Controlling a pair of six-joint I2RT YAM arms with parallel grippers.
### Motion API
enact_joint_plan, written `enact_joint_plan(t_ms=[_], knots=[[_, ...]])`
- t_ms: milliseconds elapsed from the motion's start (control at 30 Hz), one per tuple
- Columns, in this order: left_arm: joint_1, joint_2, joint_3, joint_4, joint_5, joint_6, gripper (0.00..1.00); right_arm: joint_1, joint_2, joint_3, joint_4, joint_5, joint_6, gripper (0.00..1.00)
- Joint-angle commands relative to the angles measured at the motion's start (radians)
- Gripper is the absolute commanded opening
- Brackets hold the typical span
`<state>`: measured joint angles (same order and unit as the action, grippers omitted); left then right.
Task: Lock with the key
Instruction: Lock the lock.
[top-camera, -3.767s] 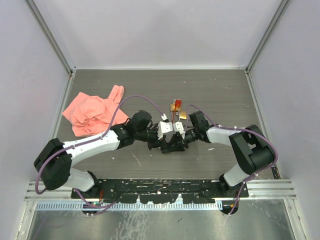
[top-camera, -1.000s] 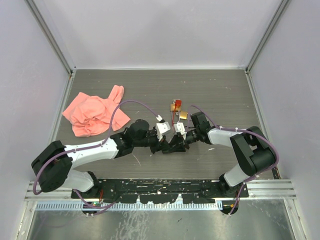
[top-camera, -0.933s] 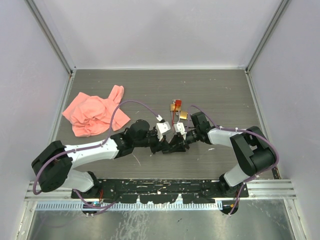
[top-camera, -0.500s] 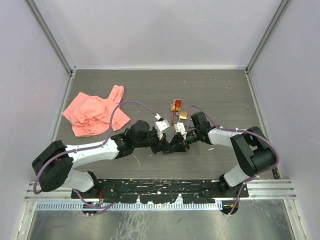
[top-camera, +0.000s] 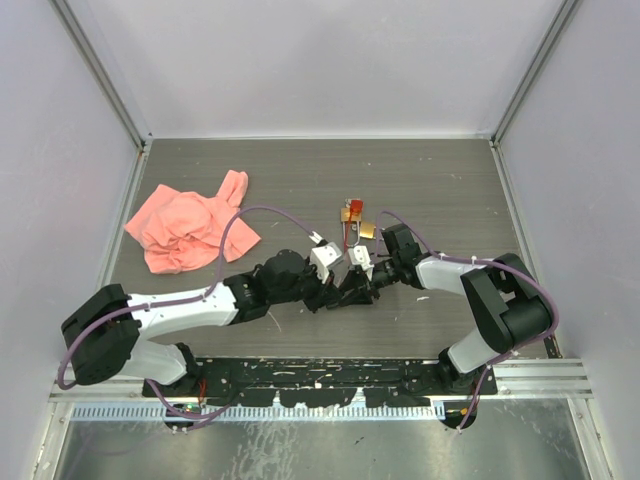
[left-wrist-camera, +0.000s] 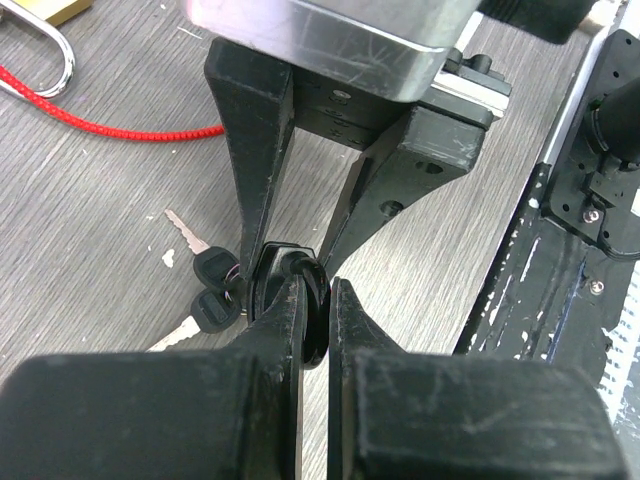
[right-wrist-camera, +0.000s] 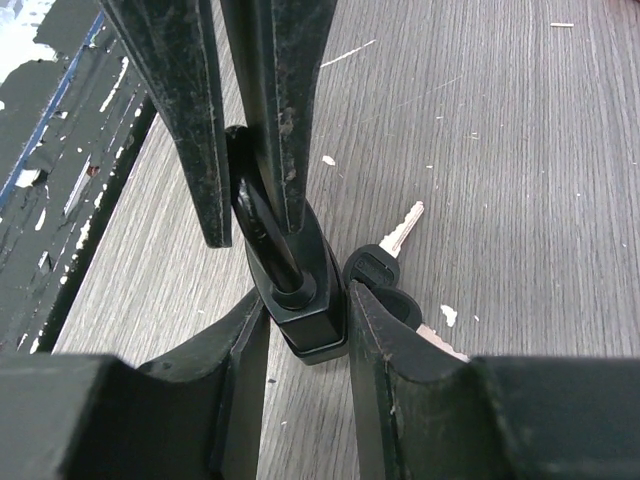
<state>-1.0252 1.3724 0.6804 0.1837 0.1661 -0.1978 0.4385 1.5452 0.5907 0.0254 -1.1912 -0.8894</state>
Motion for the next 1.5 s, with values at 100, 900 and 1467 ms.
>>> enact_joint_plan(t_ms=[100, 900, 1467], knots=[[-0.096, 0.131, -0.072, -0.346, -0.002, -0.14, 0.0, 0.017, -0.005, 0.007, 0.06, 0.093, 0.051, 0.01], [-0.181, 0.165, -0.059, -0.381, -0.154, -0.202, 0.0, 0.015, 0.068, 0.075, 0.139, 0.089, 0.222, 0.01], [-0.282, 0.257, -0.049, -0.403, -0.222, -0.325, 0.0, 0.016, 0.068, 0.062, 0.172, 0.091, 0.242, 0.01]])
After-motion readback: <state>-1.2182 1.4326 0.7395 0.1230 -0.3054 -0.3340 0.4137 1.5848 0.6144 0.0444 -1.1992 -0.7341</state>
